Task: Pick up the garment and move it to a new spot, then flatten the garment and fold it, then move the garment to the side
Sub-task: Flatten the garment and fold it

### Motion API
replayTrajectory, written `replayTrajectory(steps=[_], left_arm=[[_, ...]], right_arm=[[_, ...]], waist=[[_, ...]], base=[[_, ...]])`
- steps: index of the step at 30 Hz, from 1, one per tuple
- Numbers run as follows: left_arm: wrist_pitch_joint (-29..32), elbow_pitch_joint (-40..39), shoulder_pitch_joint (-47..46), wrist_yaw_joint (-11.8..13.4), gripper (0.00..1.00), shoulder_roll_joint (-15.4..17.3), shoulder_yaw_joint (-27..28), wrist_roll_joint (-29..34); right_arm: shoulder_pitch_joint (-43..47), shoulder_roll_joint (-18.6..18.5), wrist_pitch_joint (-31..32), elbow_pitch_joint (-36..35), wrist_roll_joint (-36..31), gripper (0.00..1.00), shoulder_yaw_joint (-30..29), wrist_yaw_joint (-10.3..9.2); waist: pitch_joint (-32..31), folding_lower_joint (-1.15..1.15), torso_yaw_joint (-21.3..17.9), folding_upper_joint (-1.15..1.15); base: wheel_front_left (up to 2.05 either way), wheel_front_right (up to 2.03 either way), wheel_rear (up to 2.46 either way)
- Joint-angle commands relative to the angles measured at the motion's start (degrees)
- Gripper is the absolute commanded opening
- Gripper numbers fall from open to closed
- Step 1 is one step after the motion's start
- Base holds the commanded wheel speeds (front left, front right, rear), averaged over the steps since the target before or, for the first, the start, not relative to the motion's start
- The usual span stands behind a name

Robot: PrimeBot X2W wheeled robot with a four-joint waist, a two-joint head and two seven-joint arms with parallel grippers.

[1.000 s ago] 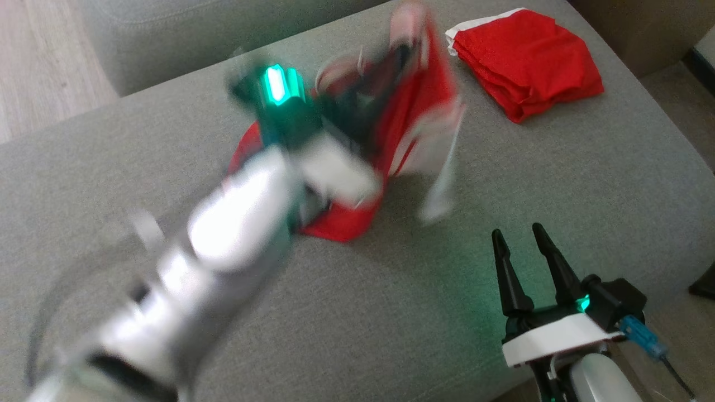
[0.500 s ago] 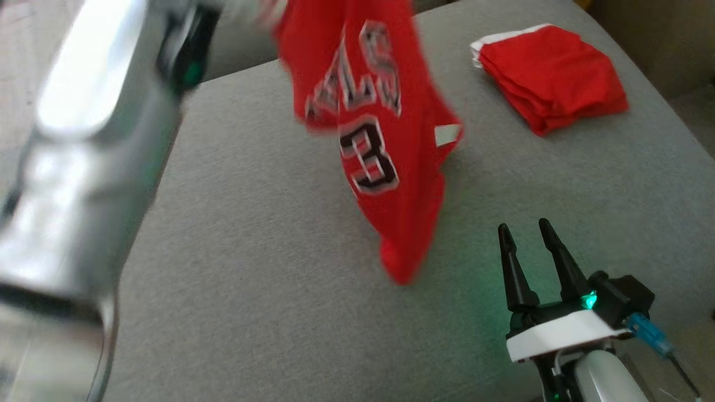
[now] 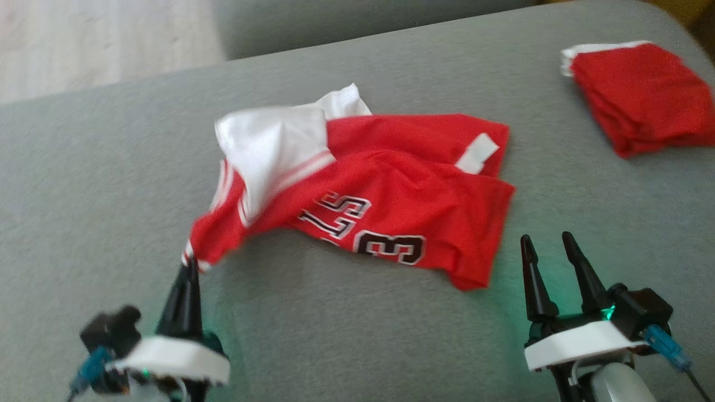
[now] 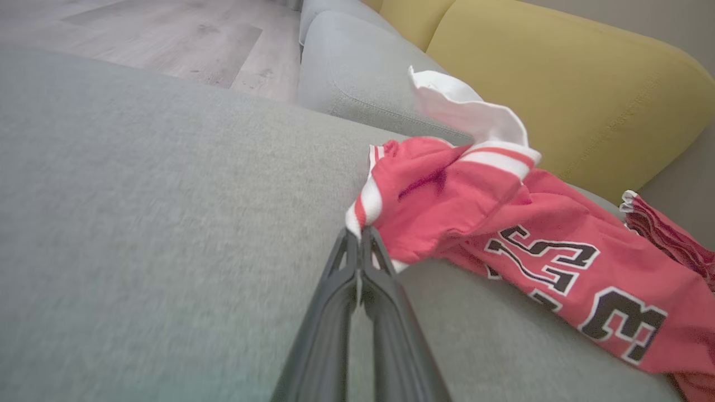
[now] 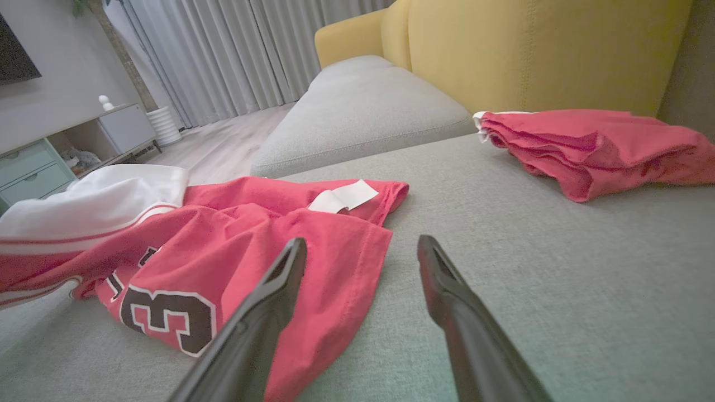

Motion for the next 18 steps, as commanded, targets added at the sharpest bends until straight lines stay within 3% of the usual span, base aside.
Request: replayTrajectory(steps=[1, 2, 3, 7, 11, 15, 18], left_arm=[[-0.59, -3.64, -0.87, 0.47, 0.0, 1.5, 2.07, 0.29], [-0.15, -4.92, 0.37, 0.83, 0.37, 1.86, 1.69, 0.45], [0.26, -6.16, 1.01, 1.36, 1.0, 2.62, 1.33, 1.18], [2.33, -12.66, -0.53, 4.55, 1.0, 6.57, 1.26, 5.32], [7.54, -20.26, -6.72, 4.85, 1.0, 10.39, 2.03, 6.83], [13.57, -22.9, -13.67, 3.4, 1.0, 12.38, 1.69, 6.65], [21.89, -21.27, -20.32, -0.7, 1.0, 13.38, -0.17, 3.39]], right_arm=[[-1.04, -0.26, -0.22, -1.78, -0.64, 1.0, 1.09, -0.04], [-1.18, -0.26, -0.22, -1.7, -0.89, 1.0, 1.17, -0.04], [-1.34, -0.26, -0.22, -1.6, -1.15, 1.0, 1.3, -0.04], [-2.26, -0.26, -0.22, -1.45, -1.84, 1.0, 1.54, -0.04], [-3.53, -0.26, -0.22, -1.75, -2.42, 1.0, 1.8, -0.04], [-4.77, -0.26, -0.22, -1.95, -2.64, 1.0, 2.18, -0.04], [-6.16, -0.26, -0.22, -1.89, -2.61, 1.0, 2.85, -0.04]], waist=[[1.52, 0.0, 3.08, 0.0], [1.79, 0.0, 3.76, 0.0], [2.01, 0.0, 4.33, 0.0], [3.12, 0.0, 5.64, 0.0], [5.17, 0.0, 5.69, 0.0], [6.98, 0.0, 5.29, 0.0], [8.7, 0.0, 4.38, 0.0]], base=[[0.0, 0.0, 0.0], [0.0, 0.0, 0.0], [0.0, 0.0, 0.0], [0.0, 0.0, 0.0], [0.0, 0.0, 0.0], [0.0, 0.0, 0.0], [0.0, 0.0, 0.0]])
